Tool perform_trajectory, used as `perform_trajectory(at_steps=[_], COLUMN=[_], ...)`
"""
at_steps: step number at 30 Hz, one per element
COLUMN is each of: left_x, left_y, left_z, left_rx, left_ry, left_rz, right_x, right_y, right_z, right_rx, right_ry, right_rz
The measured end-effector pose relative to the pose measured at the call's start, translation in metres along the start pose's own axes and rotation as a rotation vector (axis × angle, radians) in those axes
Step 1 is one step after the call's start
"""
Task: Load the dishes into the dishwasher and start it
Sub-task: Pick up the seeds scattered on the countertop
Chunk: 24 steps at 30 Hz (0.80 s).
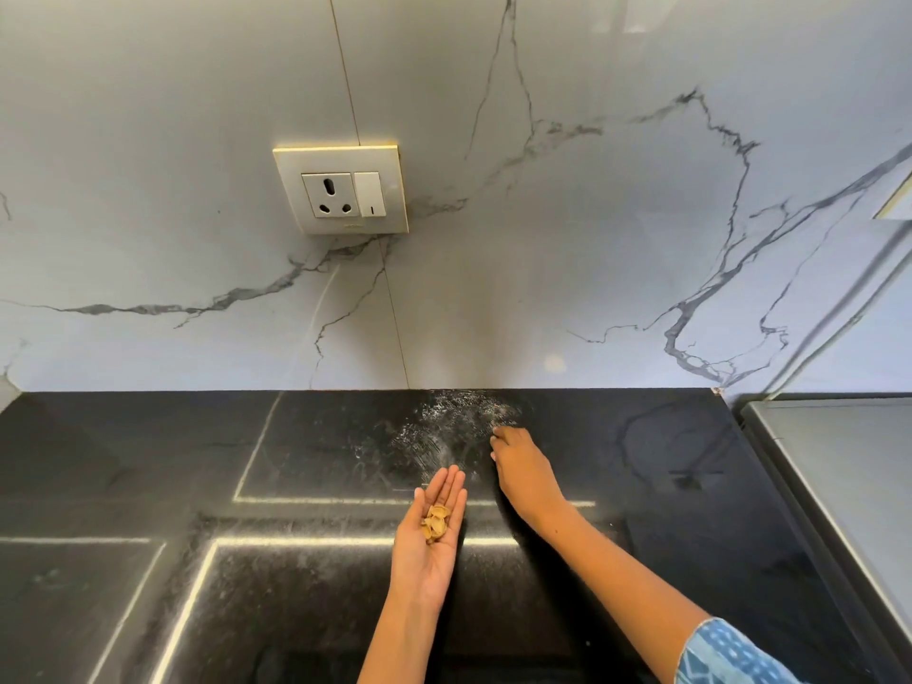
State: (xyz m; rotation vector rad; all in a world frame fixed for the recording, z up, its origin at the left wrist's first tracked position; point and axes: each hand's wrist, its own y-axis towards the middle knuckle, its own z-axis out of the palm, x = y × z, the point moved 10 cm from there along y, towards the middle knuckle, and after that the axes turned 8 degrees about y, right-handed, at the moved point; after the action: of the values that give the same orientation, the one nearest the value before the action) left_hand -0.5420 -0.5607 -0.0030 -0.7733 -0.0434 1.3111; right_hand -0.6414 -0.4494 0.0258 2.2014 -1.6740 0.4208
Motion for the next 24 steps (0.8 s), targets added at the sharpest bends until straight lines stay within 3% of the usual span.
perform_trajectory(at_steps=[3,8,13,18,22,24], left_x=[0.002,0.011,0.022,0.033,0.029,0.022], left_y=[-0.015,-0.044,-0.071,-0.097,-0.12,-0.134], left_z=[-0.005,-0.015,-0.023,-0.017,-0.023,-0.029], left_rx=[-0.006,-0.014,-0.013,0.099,0.129,0.127], left_ry=[0.005,0.026,-0.016,-0.072,-0.086,-0.079], left_rz=[0.003,0.004,-0.013,-0.102,-0.095,-0.045], right_x=[0.009,0.023,0.111,0.157,0.162,0.158], right_y=[-0.04,-0.101,-0.149,-0.187,-0.214,-0.226], right_z=[-0.003,-0.02,-0.071,-0.085,-0.09,-0.095], right_rx=[-0.061,-0.134,-0.27,-0.337,-0.356,-0.4], right_ry=[-0.004,0.252,0.402,0.428,0.541,0.781], right_rz=[-0.062,-0.027,-0.277,-0.407,-0.311,-0.146])
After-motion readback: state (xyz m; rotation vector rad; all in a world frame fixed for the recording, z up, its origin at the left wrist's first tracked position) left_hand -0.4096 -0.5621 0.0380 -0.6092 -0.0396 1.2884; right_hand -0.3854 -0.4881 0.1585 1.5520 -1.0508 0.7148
